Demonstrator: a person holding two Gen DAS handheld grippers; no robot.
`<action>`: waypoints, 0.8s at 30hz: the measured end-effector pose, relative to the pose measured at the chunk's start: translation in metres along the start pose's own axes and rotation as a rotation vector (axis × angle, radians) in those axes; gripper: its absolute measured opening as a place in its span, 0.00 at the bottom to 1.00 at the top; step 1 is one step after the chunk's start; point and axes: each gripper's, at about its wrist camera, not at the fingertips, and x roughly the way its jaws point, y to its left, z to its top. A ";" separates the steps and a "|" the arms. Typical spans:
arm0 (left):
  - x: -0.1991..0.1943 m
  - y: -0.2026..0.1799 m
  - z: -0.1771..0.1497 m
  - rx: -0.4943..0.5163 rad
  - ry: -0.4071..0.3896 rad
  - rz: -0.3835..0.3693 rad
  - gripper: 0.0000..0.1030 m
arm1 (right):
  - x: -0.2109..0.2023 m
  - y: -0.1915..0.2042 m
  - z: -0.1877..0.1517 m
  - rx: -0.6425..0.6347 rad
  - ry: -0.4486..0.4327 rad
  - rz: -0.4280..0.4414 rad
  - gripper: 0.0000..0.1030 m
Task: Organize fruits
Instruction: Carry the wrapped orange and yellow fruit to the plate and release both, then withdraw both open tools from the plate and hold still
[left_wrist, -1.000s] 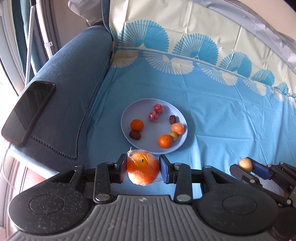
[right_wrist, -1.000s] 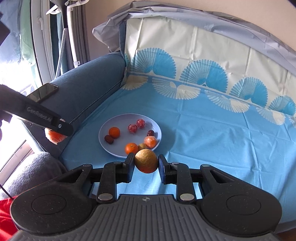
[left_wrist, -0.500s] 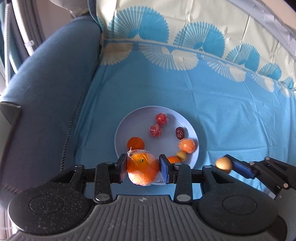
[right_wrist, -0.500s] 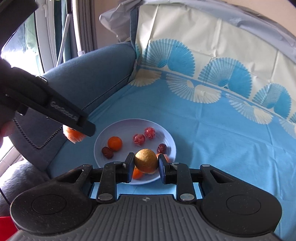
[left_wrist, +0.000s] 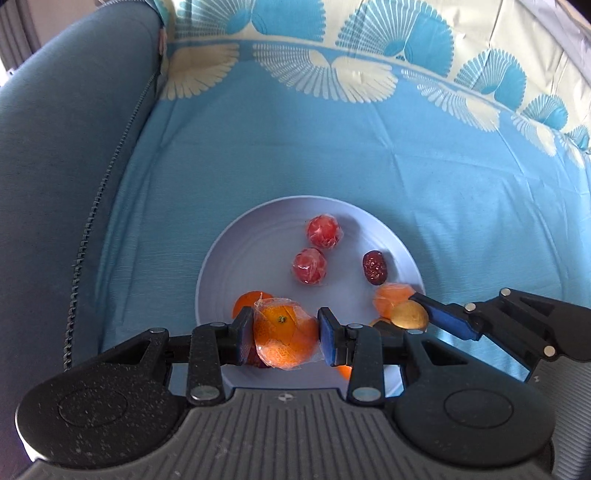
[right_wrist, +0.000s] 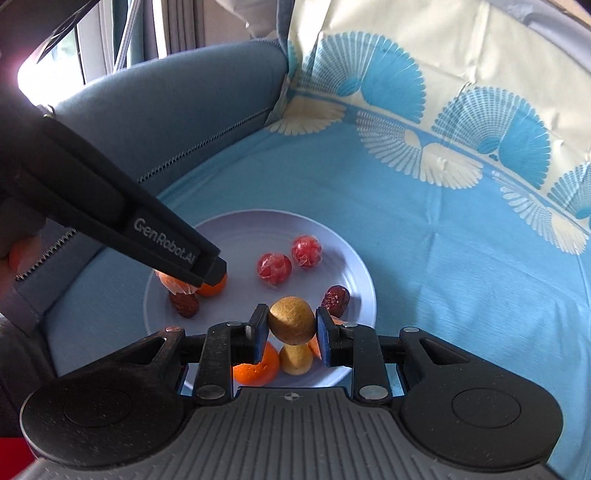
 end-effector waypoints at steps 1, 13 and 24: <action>0.004 0.000 0.001 0.007 0.002 0.000 0.40 | 0.003 -0.001 -0.001 -0.003 0.004 0.003 0.28; -0.020 -0.002 0.006 0.014 -0.085 0.055 1.00 | 0.001 -0.005 0.002 -0.036 -0.021 0.000 0.85; -0.094 -0.011 -0.053 -0.014 -0.069 0.092 1.00 | -0.092 0.009 -0.021 0.087 -0.004 -0.038 0.99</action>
